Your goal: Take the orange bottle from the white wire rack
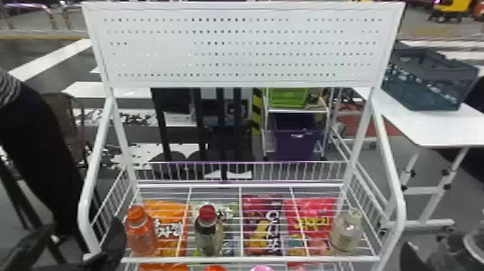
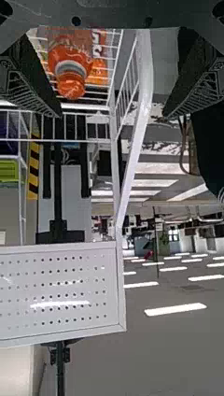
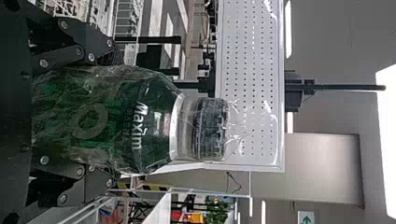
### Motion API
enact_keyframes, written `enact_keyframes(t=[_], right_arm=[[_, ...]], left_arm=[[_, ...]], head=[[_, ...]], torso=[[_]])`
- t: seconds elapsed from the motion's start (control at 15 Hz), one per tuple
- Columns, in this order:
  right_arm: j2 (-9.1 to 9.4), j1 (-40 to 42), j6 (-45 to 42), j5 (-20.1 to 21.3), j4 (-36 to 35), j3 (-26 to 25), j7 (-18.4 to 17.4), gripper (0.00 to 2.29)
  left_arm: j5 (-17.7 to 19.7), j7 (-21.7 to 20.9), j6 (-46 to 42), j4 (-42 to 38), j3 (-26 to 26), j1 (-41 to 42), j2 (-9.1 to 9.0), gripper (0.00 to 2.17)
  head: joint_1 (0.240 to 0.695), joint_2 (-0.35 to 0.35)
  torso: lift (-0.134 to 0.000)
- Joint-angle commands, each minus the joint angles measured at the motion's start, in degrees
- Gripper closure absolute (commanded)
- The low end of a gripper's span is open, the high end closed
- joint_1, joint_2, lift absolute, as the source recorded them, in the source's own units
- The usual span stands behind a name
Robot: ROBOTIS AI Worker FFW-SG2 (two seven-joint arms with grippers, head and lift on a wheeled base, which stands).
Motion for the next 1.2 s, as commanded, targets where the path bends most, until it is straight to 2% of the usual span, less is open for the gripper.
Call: enact_keyframes(t=[0.0, 0.13, 0.33, 0.53, 0.8, 1.13], right_arm=[[0.05, -0.21, 0.1, 0.0, 0.28, -0.16, 0.0, 0.83], [0.05, -0.39, 0.1, -0.09, 0.54, -0.25, 0.0, 0.83], [0.05, -0.56, 0.1, -0.09, 1.07, -0.25, 0.0, 0.83], [0.05, -0.47, 0.1, -0.09, 1.16, -0.34, 0.0, 0.83], [0.05, 0.05, -0.43, -0.27, 1.16, -0.51, 0.0, 0.83], [0.05, 1.37, -0.96, -0.27, 0.54, -0.87, 0.0, 0.83]], left_arm=[[0.15, 0.22, -6.66, 3.49, -3.26, 1.82, -0.07, 0.09], [-0.2, -0.05, -13.17, 9.73, -7.12, 2.17, -0.16, 0.09], [-1.79, 0.39, -27.41, 19.49, -11.78, 1.38, -0.42, 0.09], [-2.84, 0.39, -35.84, 28.28, -13.63, -1.7, -1.56, 0.09], [-4.42, 0.83, -41.82, 39.97, -17.23, -8.38, -1.83, 0.09], [-4.25, 0.92, -42.35, 50.08, -18.55, -16.46, -2.53, 0.09]], head=[[0.499, 0.0], [0.499, 0.0], [0.499, 0.0], [0.499, 0.0], [0.499, 0.0], [0.499, 0.0]], torso=[[0.0], [0.0], [0.0], [0.0], [0.0], [0.0]])
